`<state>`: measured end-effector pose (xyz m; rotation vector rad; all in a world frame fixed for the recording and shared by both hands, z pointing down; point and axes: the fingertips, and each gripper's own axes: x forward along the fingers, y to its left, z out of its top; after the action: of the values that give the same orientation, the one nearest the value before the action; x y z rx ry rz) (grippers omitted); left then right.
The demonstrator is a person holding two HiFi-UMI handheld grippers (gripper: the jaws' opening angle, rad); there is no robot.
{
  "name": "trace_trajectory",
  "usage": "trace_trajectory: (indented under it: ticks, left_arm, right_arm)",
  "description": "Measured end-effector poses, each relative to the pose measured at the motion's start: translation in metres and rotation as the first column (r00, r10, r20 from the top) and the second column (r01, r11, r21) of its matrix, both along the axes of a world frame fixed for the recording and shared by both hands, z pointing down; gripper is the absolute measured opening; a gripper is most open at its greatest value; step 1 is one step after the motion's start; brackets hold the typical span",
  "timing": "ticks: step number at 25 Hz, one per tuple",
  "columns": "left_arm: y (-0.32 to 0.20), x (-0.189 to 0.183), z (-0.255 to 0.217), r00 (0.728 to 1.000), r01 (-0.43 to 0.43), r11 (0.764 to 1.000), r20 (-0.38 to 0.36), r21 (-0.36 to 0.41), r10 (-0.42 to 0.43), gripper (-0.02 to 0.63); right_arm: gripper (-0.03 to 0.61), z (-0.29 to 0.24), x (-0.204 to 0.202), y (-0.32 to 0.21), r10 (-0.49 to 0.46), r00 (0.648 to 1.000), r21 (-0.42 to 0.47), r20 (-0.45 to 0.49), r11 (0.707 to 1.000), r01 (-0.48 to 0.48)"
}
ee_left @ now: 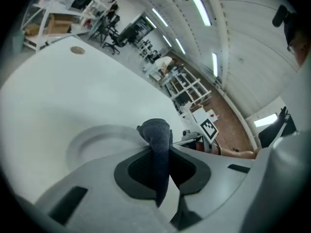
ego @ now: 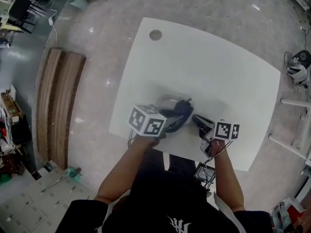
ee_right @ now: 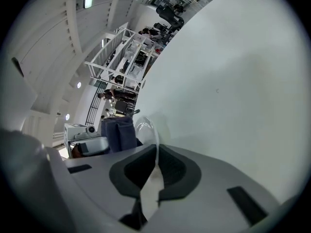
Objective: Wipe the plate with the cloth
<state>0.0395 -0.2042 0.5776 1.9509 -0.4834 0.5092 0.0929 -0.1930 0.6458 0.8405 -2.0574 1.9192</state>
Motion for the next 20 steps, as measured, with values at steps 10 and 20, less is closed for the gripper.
trace_trajectory:
  ticks: [10,20]
  left_arm:
    - [-0.003,0.010,0.059,0.922,-0.250,0.965,0.325,0.078,0.213,0.049]
    - [-0.032,-0.063,0.064,0.890,-0.170,0.977,0.446,0.129,0.096,0.049]
  right_arm:
    - [0.017,0.004,-0.001,0.002,0.008,1.000,-0.016,0.008,1.000,-0.008]
    - [0.018,0.007,0.002,0.003,0.018,1.000,-0.028,0.013,0.999,-0.018]
